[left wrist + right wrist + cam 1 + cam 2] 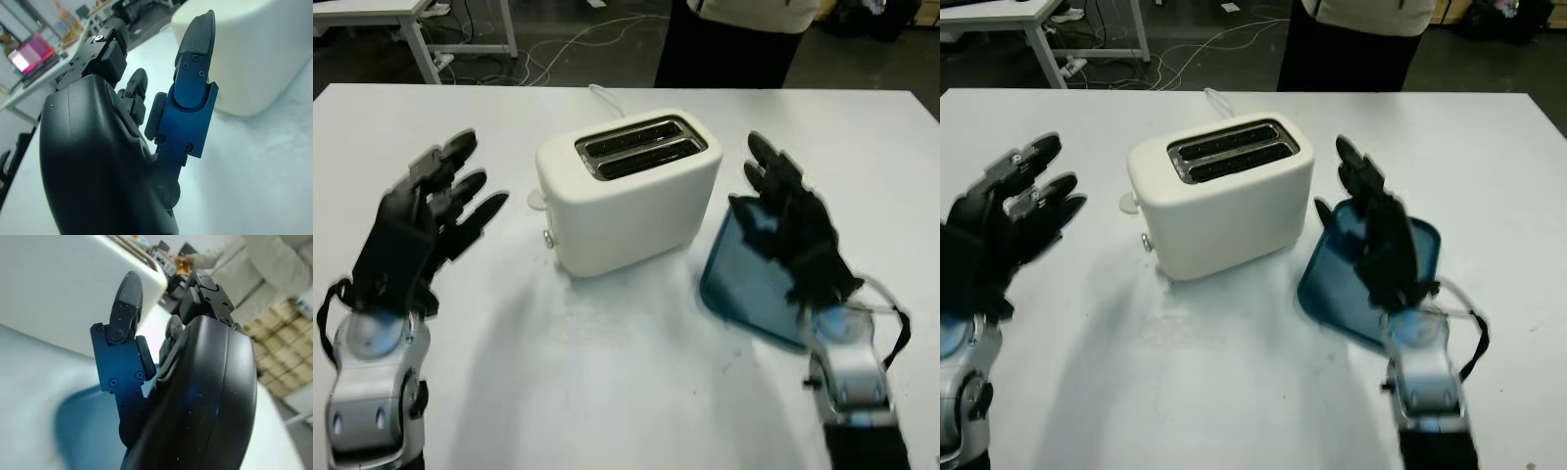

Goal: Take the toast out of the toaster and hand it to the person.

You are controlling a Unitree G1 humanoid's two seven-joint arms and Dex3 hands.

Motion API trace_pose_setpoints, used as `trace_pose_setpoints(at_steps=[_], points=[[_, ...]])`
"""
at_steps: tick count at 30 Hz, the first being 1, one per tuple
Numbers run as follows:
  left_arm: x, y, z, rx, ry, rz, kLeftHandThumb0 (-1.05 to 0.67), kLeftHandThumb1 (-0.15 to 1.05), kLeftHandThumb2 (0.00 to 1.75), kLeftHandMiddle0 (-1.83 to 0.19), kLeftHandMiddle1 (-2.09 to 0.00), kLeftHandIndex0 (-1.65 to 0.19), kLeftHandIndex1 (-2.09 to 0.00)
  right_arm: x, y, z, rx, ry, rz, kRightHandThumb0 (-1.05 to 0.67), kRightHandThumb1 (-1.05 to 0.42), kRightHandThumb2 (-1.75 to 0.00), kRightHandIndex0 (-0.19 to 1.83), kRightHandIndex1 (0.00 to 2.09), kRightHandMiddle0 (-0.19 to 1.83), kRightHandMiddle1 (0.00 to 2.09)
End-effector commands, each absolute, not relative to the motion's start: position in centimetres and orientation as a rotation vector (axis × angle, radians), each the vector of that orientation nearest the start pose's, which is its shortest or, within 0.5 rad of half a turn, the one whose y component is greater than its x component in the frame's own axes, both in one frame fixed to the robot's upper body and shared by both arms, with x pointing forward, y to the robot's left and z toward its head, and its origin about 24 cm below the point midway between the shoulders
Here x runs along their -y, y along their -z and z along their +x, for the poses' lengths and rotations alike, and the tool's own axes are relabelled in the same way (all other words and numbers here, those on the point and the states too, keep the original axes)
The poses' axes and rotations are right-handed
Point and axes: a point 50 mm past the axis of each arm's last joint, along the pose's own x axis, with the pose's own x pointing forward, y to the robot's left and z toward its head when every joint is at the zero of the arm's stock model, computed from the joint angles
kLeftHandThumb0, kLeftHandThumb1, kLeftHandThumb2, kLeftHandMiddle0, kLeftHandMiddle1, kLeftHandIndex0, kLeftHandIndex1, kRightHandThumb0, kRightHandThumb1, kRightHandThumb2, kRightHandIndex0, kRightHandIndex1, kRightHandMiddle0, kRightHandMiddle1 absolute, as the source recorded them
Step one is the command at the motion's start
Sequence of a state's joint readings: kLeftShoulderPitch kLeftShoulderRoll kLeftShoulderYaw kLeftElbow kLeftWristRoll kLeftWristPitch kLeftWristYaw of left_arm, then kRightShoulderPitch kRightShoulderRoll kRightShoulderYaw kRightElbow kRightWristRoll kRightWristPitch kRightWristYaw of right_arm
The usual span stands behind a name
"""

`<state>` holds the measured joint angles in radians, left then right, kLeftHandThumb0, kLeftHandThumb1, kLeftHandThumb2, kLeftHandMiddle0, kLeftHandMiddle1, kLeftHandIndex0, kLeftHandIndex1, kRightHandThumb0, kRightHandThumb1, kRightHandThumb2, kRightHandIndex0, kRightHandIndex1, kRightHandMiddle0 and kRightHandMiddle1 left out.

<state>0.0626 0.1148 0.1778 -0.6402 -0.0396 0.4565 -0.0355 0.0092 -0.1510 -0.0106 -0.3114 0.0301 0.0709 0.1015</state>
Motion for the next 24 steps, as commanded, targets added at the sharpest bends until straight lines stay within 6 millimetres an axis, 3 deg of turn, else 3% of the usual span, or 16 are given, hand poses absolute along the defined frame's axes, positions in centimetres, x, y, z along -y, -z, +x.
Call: trace_pose_setpoints(at_steps=[1,10,18,24], points=[[-19.1,-12.8,21.6,0.146,-0.136,0.065,-0.58,0.92,0.21,-0.40,-0.13,-0.39,-0.01,16.0,-10.5,23.7,0.217,-0.116,-0.089,-0.48,-0.92,-0.77,0.05,0.00,0.06,0.00],[-16.7,-8.2,20.5,0.108,-0.128,0.065,-0.57,0.92,0.18,-0.43,-0.14,-0.43,-0.03,14.5,-7.8,22.5,0.083,-0.101,-0.014,-0.43,-0.92,-0.83,0.05,0.02,0.02,0.00],[-17.2,-9.2,21.4,0.119,-0.151,0.045,-0.64,0.92,0.23,-0.39,-0.12,-0.39,0.00,13.5,-6.1,23.2,-0.020,-0.088,0.080,-0.45,-0.92,-0.78,0.02,0.00,0.04,0.00],[-17.1,-10.3,21.6,0.128,-0.163,0.034,-0.61,0.92,0.26,-0.36,-0.10,-0.36,0.00,13.6,-6.0,24.0,0.015,-0.075,0.087,-0.41,-0.92,-0.79,0.02,0.01,0.03,0.01]])
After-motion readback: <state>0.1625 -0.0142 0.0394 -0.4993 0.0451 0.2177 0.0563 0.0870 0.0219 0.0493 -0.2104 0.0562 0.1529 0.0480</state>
